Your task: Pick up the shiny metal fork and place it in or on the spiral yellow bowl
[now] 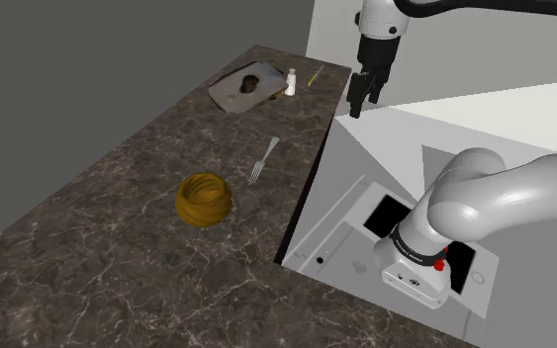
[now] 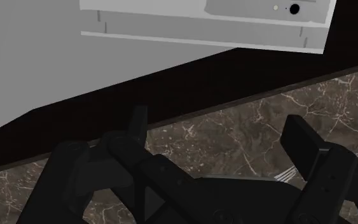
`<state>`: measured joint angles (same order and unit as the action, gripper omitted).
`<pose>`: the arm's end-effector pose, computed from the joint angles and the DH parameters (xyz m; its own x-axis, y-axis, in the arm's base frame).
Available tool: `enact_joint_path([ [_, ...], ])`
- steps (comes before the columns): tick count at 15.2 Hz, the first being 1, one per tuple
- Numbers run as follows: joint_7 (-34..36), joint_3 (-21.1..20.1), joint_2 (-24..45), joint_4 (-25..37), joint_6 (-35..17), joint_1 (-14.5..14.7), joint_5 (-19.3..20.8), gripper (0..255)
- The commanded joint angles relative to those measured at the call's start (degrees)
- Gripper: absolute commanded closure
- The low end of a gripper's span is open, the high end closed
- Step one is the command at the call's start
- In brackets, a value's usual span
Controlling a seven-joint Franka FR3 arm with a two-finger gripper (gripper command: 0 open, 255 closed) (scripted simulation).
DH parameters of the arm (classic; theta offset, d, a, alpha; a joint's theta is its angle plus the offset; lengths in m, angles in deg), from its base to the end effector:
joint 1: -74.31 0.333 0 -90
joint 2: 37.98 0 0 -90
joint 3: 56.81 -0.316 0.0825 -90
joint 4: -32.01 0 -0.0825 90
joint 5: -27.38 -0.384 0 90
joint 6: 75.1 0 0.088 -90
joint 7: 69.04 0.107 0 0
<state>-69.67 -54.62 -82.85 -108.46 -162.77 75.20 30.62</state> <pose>0.2981 -0.0153 0.5415 0.9903 0.0010 -0.1386 0.0049 -0.9996 0.0278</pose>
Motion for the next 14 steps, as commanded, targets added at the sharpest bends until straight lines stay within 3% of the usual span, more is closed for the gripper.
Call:
enact_joint_path([
  [1, 0.0, 0.0, 0.0, 0.0, 0.0, 0.0, 0.0, 0],
  [9, 26.0, -11.4, 6.2, -6.3, -16.9, -3.1, -7.2, 0],
  [14, 42.4, -18.4, 14.9, -6.1, -28.0, -6.2, -8.6, 0],
])
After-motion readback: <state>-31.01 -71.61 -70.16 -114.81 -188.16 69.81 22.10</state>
